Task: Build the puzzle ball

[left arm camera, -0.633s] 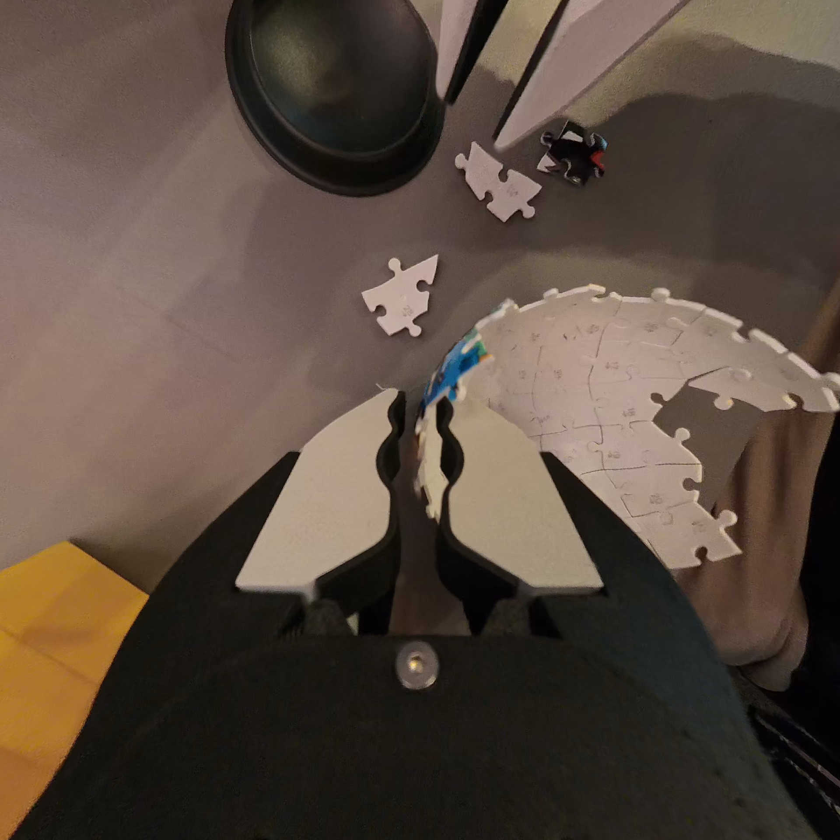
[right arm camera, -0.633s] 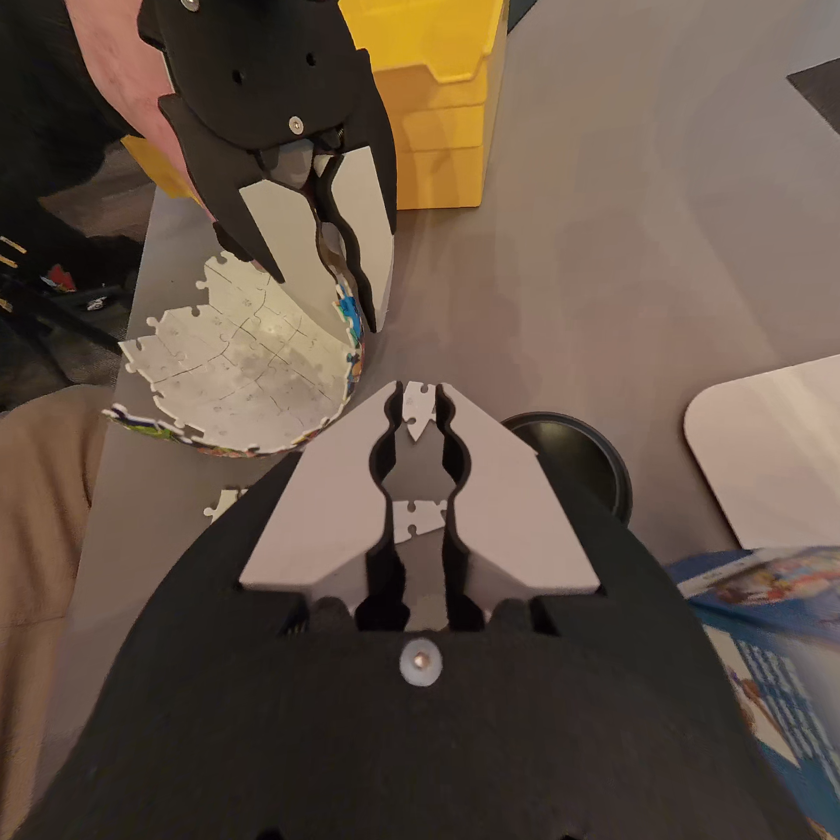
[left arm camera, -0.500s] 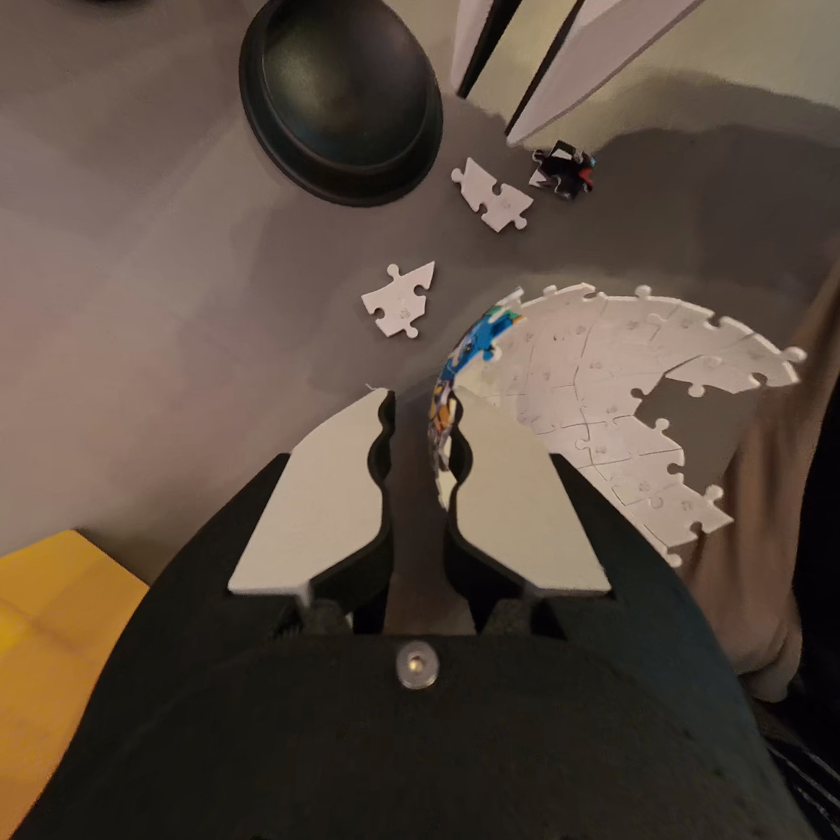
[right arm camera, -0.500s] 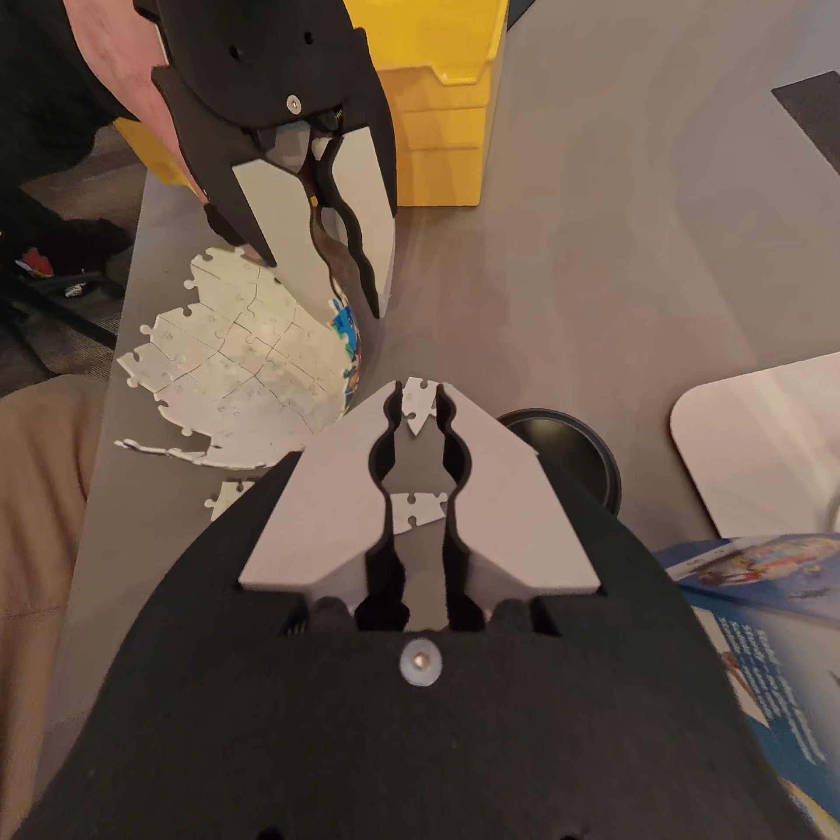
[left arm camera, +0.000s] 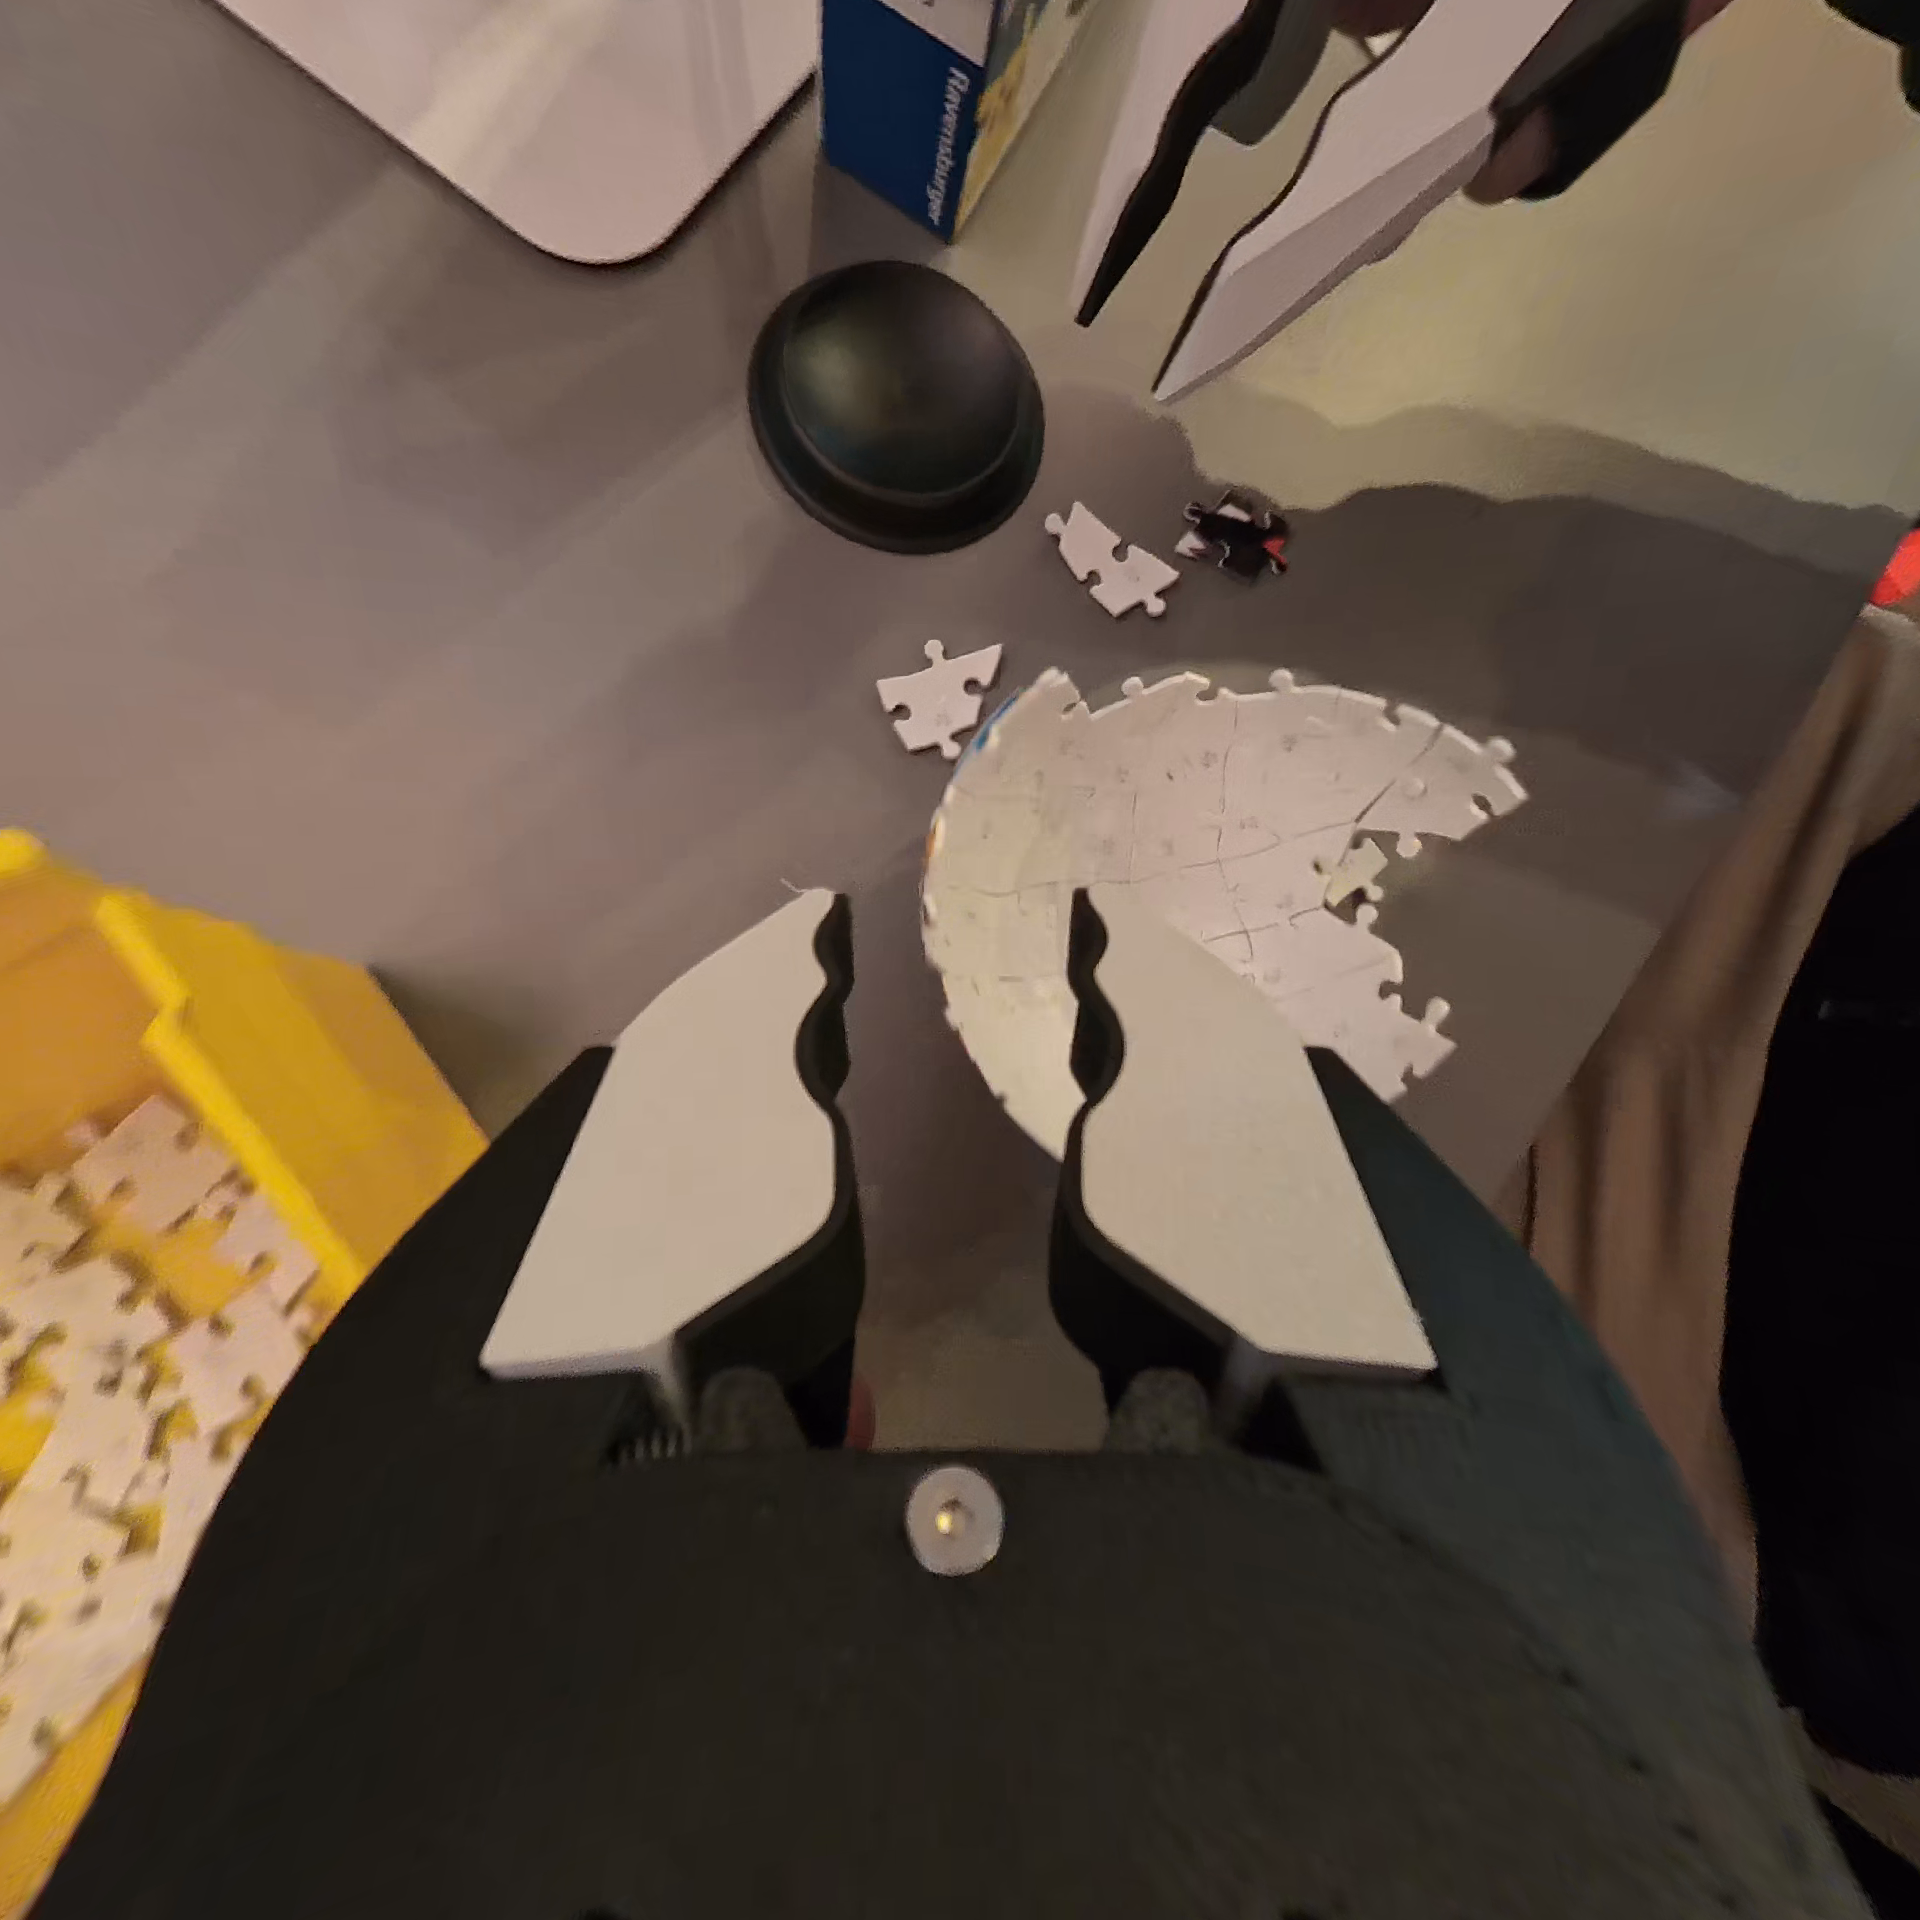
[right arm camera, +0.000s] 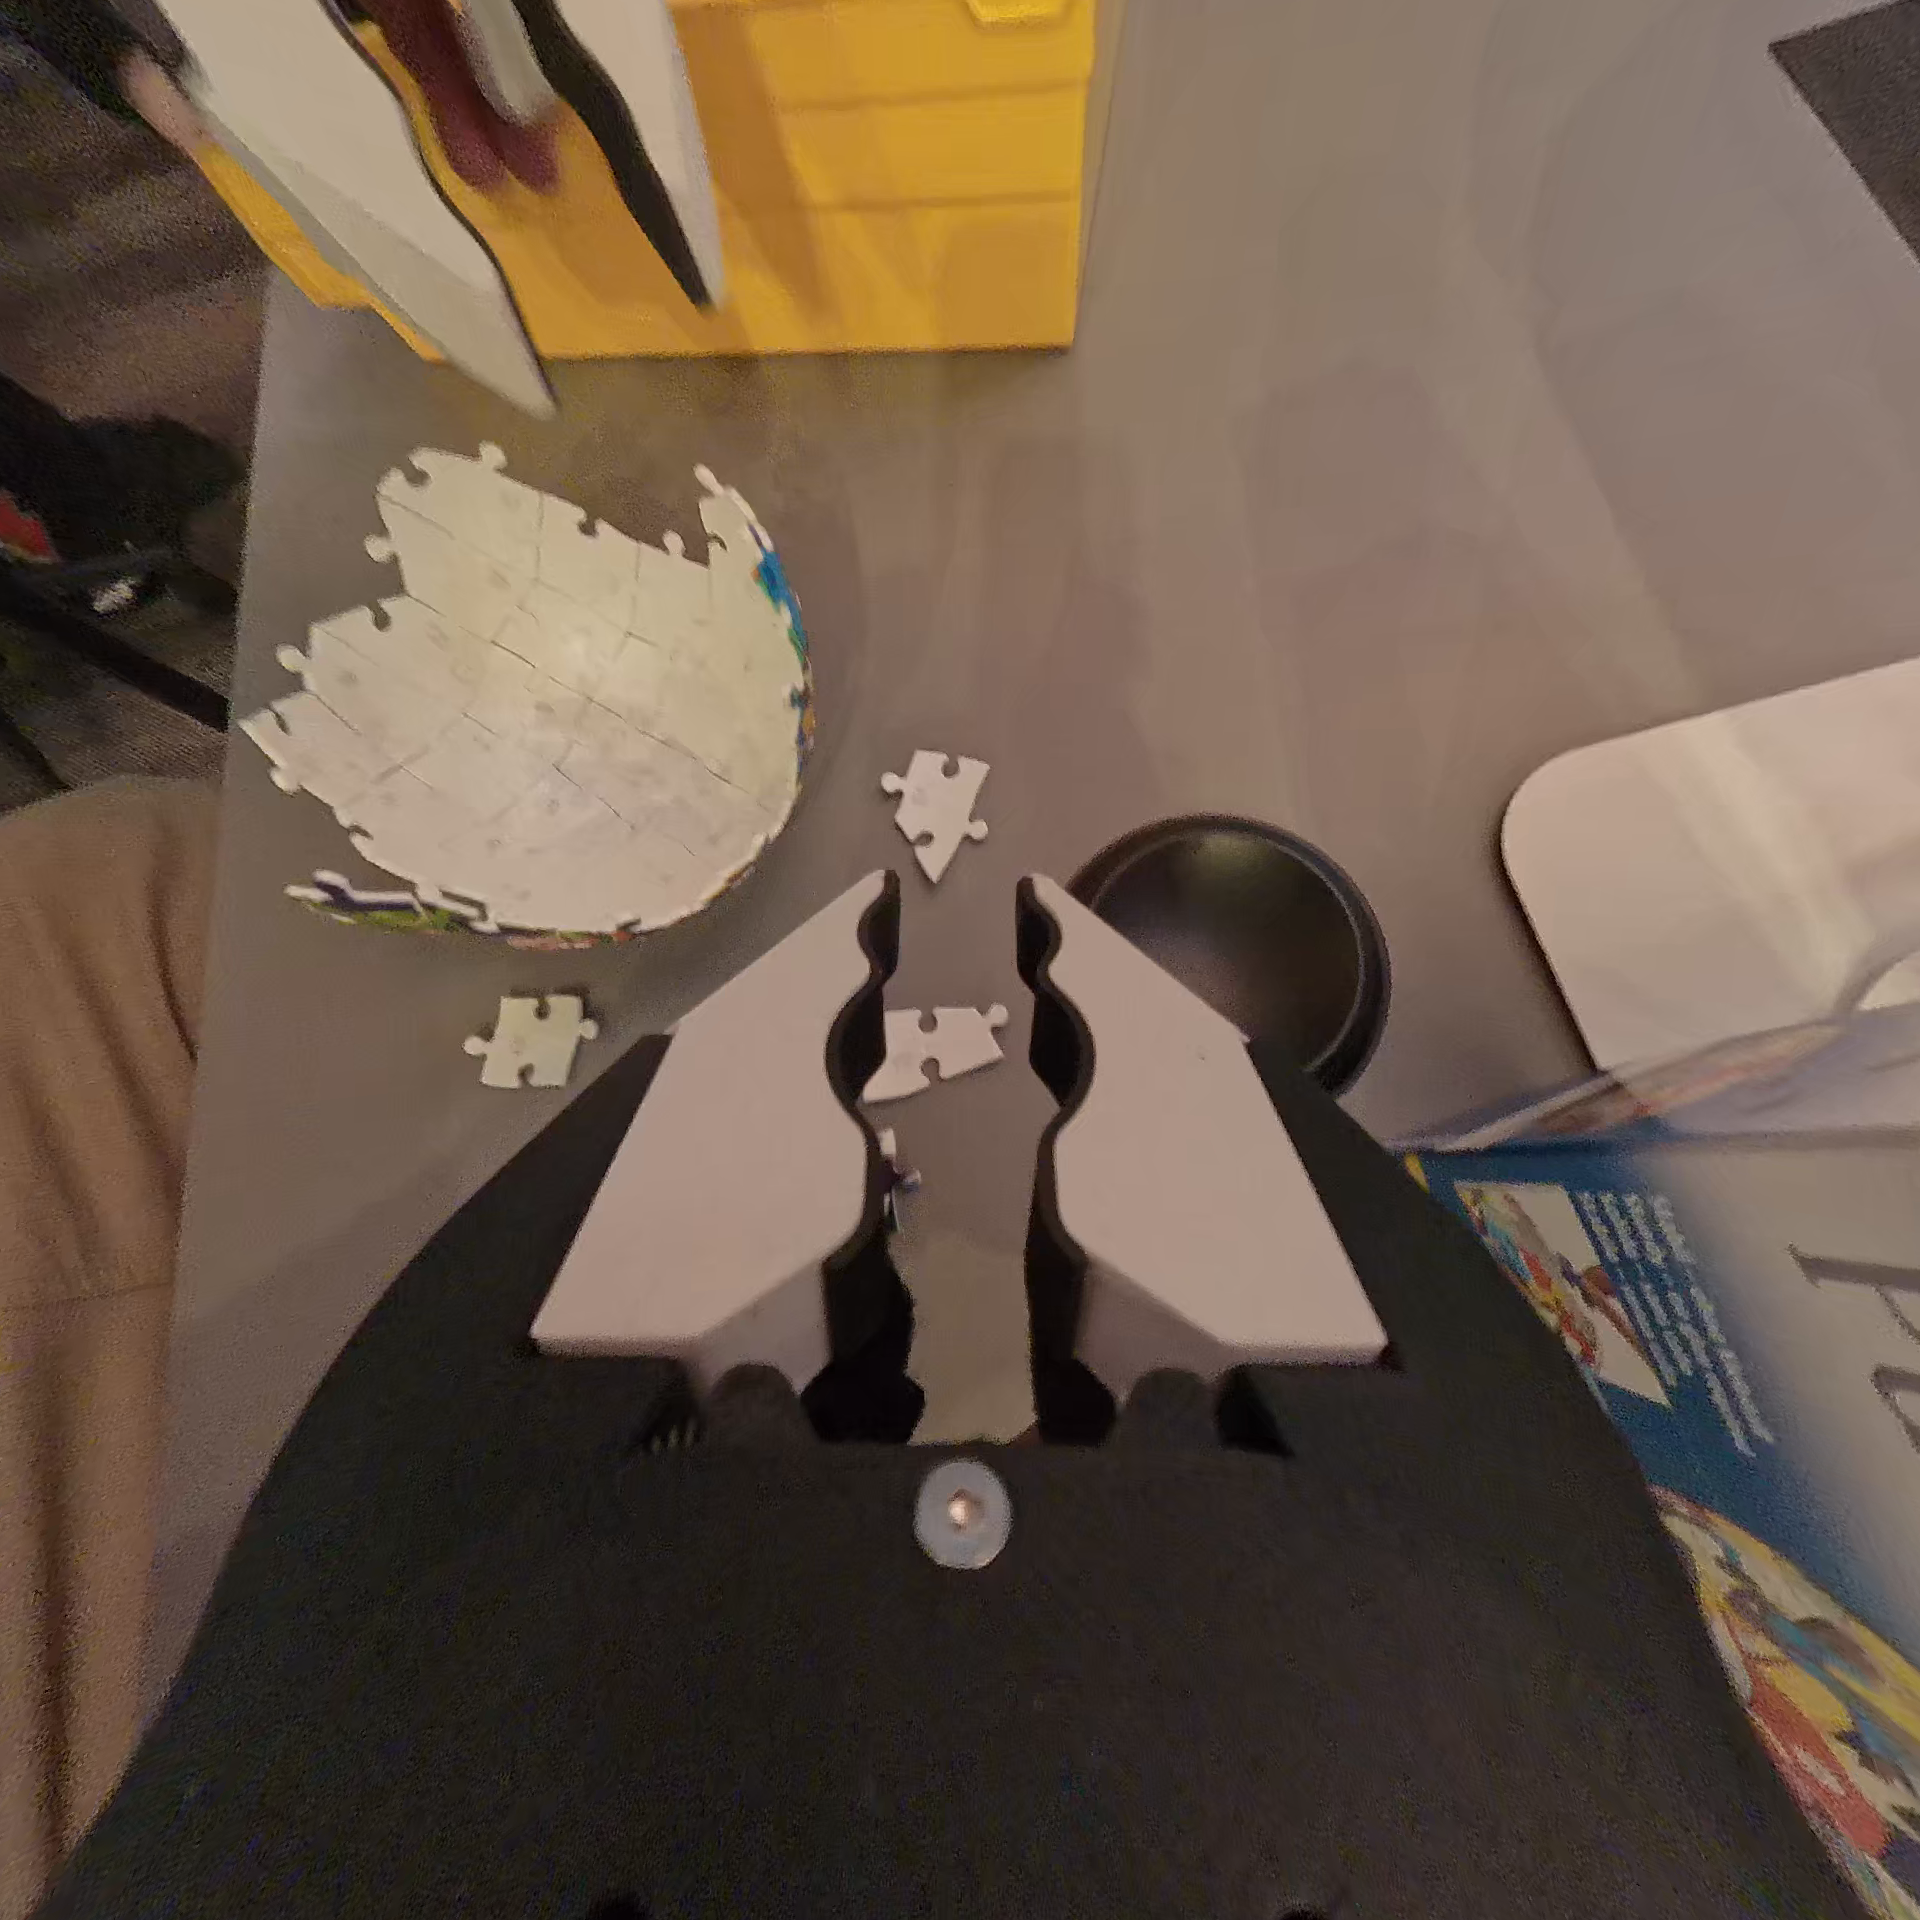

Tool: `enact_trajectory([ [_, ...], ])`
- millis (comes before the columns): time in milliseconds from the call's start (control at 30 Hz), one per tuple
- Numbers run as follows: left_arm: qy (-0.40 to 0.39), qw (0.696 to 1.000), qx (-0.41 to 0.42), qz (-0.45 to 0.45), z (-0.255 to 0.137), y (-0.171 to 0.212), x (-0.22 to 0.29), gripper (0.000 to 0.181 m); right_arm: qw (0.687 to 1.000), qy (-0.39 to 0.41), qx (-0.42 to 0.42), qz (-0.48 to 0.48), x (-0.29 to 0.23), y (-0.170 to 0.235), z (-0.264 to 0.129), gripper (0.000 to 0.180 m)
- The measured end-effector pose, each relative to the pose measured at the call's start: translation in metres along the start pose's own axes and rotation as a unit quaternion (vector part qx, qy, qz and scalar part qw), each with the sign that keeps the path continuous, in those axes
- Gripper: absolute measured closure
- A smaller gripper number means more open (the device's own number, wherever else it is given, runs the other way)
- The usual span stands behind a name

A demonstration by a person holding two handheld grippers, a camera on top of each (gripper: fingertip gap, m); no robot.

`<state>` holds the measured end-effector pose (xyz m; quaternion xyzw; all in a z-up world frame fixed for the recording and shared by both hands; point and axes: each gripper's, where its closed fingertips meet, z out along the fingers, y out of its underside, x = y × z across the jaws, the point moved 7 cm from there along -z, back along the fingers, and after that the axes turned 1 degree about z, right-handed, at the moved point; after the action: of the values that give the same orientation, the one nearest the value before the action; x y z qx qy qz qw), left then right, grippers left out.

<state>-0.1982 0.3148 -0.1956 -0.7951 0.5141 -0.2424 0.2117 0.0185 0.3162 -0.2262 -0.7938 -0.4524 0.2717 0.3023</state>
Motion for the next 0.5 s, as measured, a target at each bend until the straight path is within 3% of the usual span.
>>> enact_trajectory([
  [33, -0.010, 1.000, 0.005, -0.005, -0.008, 0.002, 0.003, 0.140, 1.000, 0.004, -0.013, -0.002, 0.001, 0.003, 0.001, 0.159],
  [200, -0.043, 0.998, 0.011, -0.037, -0.029, 0.026, 0.029, 0.139, 0.996, 0.013, -0.083, -0.017, 0.003, 0.022, 0.014, 0.159],
  [500, -0.055, 0.981, 0.069, -0.171, -0.014, 0.077, 0.058, 0.130, 0.989, 0.011, -0.147, -0.030, 0.002, 0.043, 0.031, 0.157],
])
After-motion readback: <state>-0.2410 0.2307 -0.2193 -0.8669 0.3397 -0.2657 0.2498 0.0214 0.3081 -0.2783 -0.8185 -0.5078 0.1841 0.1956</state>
